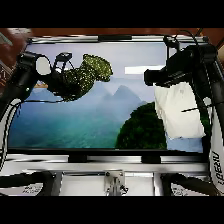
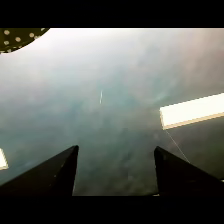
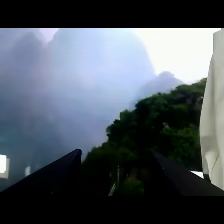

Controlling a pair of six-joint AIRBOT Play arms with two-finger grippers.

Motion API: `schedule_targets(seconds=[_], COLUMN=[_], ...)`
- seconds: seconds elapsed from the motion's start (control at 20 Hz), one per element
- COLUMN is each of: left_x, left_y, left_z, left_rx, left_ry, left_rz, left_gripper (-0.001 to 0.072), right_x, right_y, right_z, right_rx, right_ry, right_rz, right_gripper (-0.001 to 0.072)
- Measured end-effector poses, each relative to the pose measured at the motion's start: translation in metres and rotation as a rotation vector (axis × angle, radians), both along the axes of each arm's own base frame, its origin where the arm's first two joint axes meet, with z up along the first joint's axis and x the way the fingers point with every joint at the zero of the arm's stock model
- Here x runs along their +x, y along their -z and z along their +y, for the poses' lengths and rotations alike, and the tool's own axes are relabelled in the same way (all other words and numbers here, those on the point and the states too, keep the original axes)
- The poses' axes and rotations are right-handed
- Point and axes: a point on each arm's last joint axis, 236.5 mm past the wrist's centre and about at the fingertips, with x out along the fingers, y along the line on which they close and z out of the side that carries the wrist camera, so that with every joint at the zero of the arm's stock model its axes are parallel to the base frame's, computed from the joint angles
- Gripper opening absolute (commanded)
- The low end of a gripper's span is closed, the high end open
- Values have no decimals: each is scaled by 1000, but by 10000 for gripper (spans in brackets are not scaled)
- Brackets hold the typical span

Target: Fold the shirts.

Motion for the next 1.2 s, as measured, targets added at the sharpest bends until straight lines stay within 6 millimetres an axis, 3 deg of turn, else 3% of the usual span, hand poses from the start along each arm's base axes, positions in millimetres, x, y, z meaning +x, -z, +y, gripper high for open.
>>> schedule_targets(seconds=[0.1,0.25,0.45,0.55,0.95,1.2], left_x=[12,42,71,79,86,101], left_y=[5,19,56,77,140,156], left_z=[5,31,77,91,119,117], left_rx=[9,3,-61,-143,-300,-339], left_ry=[-20,-149,-344,-414,-539,-546], left_rz=[-25,-53,2,60,198,162], left_gripper=[713,713,712,713,712,711], right_x=[3,13,24,27,36,39], right_y=[-1,-6,-13,-15,-21,-24], right_z=[-3,-3,1,2,4,5], right_rx=[-14,-13,6,12,26,30], right_ry=[2,5,5,6,8,9], right_rz=[-15,-61,-114,-131,-177,-191], right_gripper=[547,547,547,547,547,547])
